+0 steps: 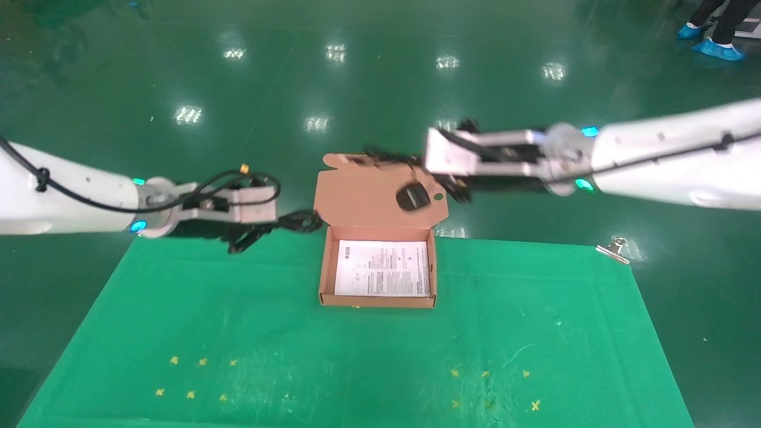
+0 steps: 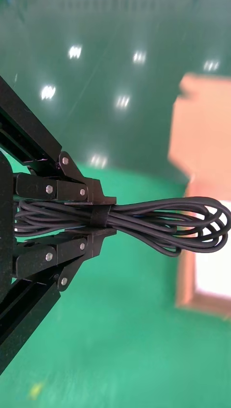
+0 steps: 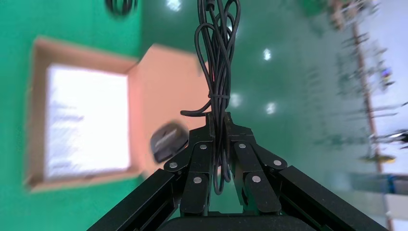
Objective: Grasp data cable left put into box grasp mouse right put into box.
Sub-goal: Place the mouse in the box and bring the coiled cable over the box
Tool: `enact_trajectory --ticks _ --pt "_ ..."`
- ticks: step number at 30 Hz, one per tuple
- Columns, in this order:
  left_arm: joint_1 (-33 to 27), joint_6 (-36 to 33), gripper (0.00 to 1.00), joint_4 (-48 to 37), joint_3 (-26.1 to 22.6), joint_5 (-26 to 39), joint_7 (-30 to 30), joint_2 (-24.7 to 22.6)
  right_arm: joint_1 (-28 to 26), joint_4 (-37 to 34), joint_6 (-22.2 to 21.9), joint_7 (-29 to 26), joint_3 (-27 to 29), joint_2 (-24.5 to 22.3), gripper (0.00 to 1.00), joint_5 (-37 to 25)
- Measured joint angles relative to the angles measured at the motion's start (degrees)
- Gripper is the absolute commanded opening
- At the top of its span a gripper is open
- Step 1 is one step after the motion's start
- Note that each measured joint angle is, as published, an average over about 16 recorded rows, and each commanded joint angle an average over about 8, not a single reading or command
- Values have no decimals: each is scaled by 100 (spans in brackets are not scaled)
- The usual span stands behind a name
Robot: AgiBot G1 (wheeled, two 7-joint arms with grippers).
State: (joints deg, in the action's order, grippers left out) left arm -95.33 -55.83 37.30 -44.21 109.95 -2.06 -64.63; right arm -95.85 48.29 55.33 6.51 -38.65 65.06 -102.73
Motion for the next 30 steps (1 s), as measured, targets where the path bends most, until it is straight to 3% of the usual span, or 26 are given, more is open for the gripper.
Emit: enact_trajectory --ticks 14,30 --pt "-258 488 0 532 27 366 589 -164 -663 -1170 -259 924 156 813 0 370" --pt "-177 465 0 627 -88 776 965 56 -623 -1591 -279 1213 66 1090 0 439"
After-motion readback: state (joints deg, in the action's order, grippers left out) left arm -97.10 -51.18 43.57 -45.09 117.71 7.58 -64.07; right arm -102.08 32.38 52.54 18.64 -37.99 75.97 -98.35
